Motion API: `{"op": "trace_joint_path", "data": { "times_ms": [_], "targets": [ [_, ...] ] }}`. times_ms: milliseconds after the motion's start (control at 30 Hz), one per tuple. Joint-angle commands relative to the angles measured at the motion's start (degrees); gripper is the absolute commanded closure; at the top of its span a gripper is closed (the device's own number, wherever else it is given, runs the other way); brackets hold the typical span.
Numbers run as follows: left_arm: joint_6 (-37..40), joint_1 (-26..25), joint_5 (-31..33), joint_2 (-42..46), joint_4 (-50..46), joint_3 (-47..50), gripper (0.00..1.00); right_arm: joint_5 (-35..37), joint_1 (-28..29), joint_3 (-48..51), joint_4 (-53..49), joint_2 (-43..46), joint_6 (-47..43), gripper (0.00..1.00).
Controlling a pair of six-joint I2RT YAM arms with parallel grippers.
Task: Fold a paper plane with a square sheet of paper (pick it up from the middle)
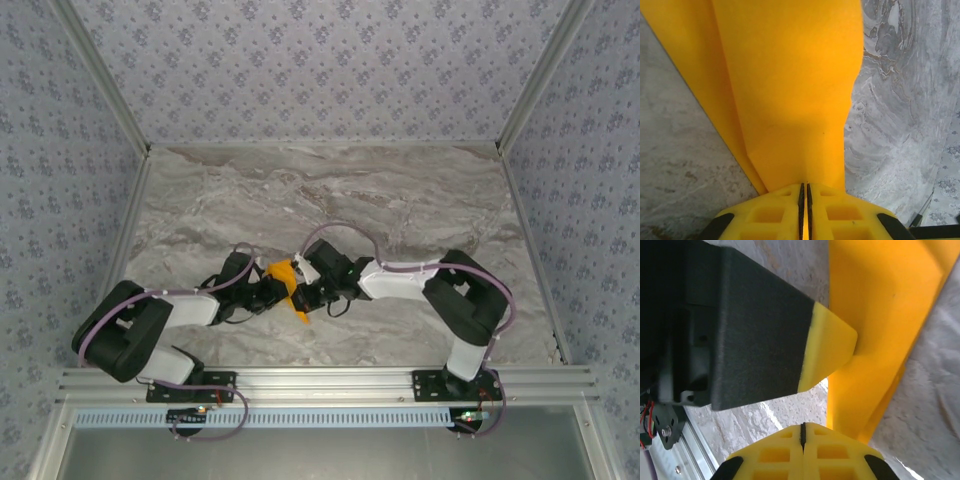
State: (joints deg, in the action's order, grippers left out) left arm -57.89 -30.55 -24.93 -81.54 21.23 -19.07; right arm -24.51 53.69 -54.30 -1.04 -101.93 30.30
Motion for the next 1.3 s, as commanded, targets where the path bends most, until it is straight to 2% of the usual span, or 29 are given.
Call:
{"op": "trace_joint_path", "data": {
  "times_ms": [0, 367, 900, 1067, 1267],
  "targets": [
    [1.0, -0.2, 2.4, -0.9, -3.2, -0.5, 0.88, -1.5, 0.1, -1.1, 3.3, -2.8, 2.9, 0.96],
    [0.8, -0.2, 3.0, -1.0, -3.7, -0.4, 0.91, -4.2, 0.5, -1.0, 1.0, -5.9, 1.7, 0.98],
    [0.8, -0.2, 3.7, -1.0, -4.6, -0.5, 0.91, -4.2, 2.4, 0.5, -2.7, -2.9, 0.8, 0.98],
    [0.5, -0.1, 3.7, -0.7, -4.5, -0.9, 0.91, 1.2, 1.5, -0.3, -8.1, -3.5, -2.6, 0.98],
    [-1.6, -0.1, 5.0, -1.0, -2.8, -2.8, 0.91, 10.6, -0.6, -4.9, -17.6, -1.3, -10.8, 0.98]
  ]
}}
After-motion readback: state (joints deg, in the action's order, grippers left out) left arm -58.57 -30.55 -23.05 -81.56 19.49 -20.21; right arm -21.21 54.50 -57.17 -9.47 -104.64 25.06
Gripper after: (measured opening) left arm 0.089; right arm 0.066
